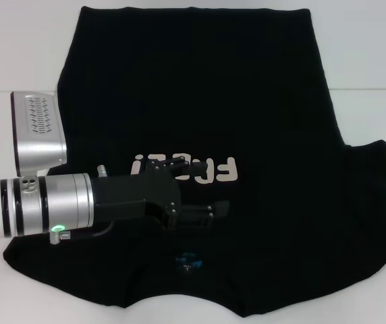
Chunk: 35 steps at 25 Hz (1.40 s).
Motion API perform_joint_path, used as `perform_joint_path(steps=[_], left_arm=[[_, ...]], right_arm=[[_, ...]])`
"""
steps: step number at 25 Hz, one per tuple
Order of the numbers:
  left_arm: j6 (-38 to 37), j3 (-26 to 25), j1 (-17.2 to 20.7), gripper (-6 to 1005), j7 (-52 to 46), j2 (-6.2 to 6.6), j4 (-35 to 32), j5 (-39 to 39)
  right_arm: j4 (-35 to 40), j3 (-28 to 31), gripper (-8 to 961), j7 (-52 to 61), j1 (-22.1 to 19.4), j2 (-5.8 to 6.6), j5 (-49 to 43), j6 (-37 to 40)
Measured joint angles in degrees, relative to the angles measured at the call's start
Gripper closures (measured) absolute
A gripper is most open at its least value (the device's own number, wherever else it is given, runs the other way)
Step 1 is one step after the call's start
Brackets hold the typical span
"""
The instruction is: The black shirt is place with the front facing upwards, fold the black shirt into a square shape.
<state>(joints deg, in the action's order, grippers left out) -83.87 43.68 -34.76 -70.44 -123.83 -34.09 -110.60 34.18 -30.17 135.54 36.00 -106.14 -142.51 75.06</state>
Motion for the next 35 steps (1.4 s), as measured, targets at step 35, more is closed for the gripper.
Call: perform_joint_path(steps=[35], left_arm=[[0.18, -1.64, 1.25, 122, -2.67, 1.22, -0.28, 2.86]], right_arm=[[1.98, -18.40, 939, -3.56, 15.46, -7.51, 3.99, -3.88]])
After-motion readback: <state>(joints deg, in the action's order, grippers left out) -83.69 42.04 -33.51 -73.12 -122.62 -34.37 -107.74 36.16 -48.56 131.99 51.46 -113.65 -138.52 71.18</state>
